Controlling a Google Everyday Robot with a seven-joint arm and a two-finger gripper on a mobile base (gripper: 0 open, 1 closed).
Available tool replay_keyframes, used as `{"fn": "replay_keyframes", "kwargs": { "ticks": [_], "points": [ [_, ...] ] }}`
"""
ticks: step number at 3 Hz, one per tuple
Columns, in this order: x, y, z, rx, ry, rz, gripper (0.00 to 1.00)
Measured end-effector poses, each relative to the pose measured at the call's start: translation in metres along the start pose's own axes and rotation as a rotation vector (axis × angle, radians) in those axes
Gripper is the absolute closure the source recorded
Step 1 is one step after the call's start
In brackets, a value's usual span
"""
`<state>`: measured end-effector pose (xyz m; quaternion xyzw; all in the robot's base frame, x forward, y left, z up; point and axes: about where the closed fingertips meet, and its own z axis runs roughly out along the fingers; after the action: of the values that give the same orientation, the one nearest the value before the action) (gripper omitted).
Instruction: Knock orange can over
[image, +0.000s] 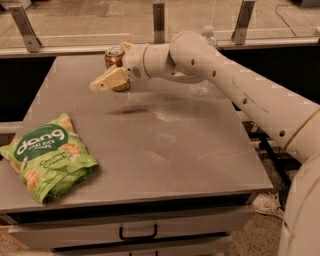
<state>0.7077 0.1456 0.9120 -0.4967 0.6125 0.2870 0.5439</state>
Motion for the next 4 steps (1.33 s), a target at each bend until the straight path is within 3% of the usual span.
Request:
{"fn": "replay_keyframes", "kwargs": {
  "ticks": [2, 3, 4],
  "points": [
    [0.027, -0.038, 0.007, 0.11, -0.006, -0.012, 0.41],
    [0.026, -0.047, -0.011, 0.142, 0.007, -0.01, 0.65],
    [0.003, -0.039, -0.044, 0.118, 0.007, -0.026, 0.88]
  ]
}}
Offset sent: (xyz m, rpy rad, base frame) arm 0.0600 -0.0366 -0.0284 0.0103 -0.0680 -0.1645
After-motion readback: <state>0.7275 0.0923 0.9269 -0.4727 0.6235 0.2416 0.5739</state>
